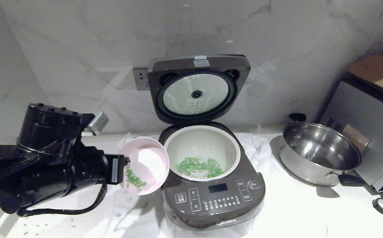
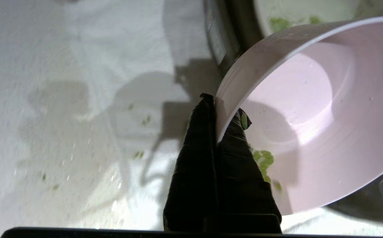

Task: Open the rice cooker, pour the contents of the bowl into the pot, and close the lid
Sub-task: Place the bowl on the table

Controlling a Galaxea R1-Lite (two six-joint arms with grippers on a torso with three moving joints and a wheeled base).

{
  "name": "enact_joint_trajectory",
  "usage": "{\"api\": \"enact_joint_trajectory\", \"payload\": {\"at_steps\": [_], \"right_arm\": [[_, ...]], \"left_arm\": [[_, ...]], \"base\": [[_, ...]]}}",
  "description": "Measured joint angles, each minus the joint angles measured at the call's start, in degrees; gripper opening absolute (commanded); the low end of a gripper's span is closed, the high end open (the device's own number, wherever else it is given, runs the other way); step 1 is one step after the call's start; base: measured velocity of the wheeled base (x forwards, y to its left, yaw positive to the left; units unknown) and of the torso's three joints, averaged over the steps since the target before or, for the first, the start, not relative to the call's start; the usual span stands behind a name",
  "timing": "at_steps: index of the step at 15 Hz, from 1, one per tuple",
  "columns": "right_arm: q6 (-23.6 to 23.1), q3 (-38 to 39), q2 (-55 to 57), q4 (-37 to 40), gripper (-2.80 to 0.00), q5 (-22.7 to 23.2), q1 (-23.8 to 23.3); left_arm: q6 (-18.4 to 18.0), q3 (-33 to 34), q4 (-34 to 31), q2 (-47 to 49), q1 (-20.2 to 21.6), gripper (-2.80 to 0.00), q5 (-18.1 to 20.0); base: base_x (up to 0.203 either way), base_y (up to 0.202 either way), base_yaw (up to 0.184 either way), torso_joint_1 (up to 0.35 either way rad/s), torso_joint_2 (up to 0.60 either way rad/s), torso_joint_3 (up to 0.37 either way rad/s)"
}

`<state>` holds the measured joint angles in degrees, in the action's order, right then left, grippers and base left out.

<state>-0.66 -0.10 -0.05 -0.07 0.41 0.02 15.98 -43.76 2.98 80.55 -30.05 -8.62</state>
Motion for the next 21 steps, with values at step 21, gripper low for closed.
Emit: {"api": "enact_joint_trajectory", "payload": {"at_steps": [21], "right_arm": [[0.0, 0.0, 0.0, 0.0, -2.80, 0.0, 0.0]], "left_arm": [[-0.5, 3.1, -15.0, 19.0, 50.2, -2.80, 10.0]], "base": [[0.000, 0.000, 0.000, 0.000, 0.00, 0.000]]}}
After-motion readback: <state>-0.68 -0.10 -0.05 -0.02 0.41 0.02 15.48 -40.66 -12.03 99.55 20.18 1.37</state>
